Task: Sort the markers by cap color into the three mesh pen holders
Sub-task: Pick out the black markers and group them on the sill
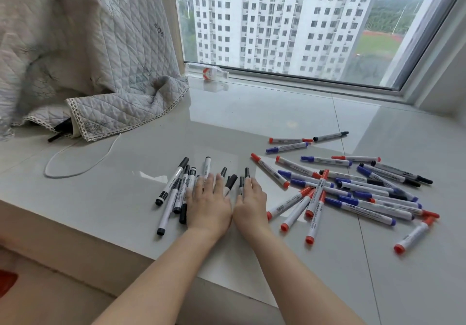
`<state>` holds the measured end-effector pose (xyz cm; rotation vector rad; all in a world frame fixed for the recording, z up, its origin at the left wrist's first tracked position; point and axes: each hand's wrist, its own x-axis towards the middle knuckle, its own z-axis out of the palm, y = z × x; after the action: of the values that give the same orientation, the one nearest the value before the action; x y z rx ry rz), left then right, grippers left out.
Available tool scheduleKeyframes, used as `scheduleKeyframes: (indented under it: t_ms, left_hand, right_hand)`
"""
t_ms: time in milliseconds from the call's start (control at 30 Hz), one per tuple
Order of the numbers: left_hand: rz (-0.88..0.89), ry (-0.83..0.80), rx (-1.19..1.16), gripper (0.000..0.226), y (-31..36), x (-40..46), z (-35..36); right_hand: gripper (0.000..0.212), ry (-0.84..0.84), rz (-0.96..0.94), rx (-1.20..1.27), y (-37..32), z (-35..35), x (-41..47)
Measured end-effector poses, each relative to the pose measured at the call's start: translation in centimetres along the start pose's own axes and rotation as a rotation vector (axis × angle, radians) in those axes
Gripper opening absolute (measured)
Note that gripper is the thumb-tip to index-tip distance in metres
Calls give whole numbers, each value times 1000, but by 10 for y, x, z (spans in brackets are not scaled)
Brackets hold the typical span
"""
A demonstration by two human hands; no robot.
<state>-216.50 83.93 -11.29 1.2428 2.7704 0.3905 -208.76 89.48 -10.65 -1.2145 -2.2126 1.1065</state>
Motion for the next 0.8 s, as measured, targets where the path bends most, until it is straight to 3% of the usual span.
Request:
scheduleKeyframes:
  t_ms: [200, 367, 567, 800]
  left_hand:
    - [-20, -30, 62, 54, -5, -1, -6]
    - [-33, -85, 27, 50, 0, 3, -20]
    - [65, 31, -1, 55, 46, 22, -40]
    - [322, 82, -112, 48, 145, 48, -49]
  right_hand:
    - [51, -109, -38, -130, 1, -4, 0]
    - [46, -166, -30, -5, -11, -24, -4]
    - [35, 57, -110, -15, 5, -106, -3]
    - [27, 331, 70, -174, 98, -240, 9]
